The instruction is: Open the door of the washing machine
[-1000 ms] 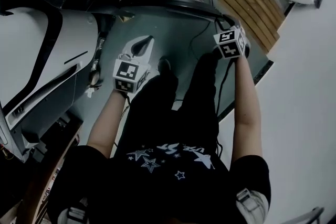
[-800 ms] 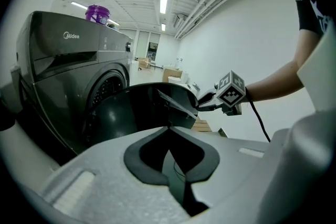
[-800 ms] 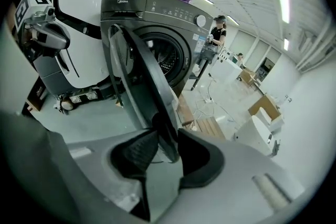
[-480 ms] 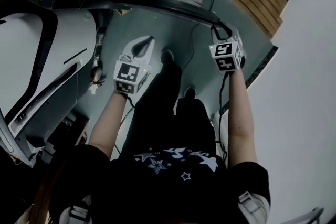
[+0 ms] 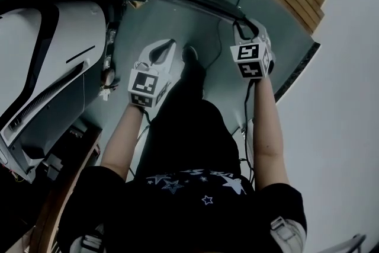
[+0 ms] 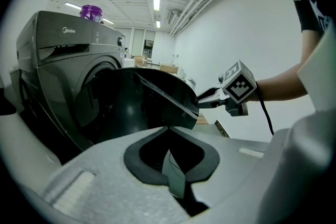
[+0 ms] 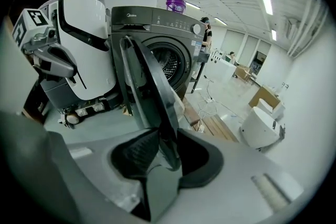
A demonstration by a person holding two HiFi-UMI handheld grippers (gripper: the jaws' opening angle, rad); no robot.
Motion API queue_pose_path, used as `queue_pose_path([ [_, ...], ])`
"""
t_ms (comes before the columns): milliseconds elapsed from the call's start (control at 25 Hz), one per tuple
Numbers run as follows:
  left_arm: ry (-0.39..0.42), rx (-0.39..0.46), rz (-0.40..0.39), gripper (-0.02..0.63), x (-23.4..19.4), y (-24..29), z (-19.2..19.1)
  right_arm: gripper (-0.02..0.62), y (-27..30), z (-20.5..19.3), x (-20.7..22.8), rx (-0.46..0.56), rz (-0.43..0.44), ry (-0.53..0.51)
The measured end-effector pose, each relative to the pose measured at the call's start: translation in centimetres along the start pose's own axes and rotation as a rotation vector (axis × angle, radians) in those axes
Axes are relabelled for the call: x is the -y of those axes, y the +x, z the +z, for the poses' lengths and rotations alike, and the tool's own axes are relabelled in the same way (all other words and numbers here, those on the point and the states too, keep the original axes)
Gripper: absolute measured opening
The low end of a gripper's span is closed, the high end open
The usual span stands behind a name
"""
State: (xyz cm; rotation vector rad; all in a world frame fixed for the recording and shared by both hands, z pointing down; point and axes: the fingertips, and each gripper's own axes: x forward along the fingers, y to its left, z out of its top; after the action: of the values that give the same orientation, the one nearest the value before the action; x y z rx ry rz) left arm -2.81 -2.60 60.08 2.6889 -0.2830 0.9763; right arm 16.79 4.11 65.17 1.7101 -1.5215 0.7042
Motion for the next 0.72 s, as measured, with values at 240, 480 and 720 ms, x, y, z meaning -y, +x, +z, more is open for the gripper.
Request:
queue_pose_path([
  [240, 0.004, 0.010, 0.059, 0.011, 0.8, -3.2, -3.8, 0.103, -1.5, -1.4, -3.4, 0.037, 0.009, 0.051],
  [480, 0.024, 0.035, 0.095, 0.011, 2.6, -6.4, -5.7, 0.095, -2.9, -2.2, -7.4, 0.054, 0.021, 0.063],
  [720, 0.017, 0.054, 0.126, 0.011, 4.4, -9.9, -8.1, 0.080, -4.6, -3.1, -11.8, 0.057, 0.070, 0.035],
])
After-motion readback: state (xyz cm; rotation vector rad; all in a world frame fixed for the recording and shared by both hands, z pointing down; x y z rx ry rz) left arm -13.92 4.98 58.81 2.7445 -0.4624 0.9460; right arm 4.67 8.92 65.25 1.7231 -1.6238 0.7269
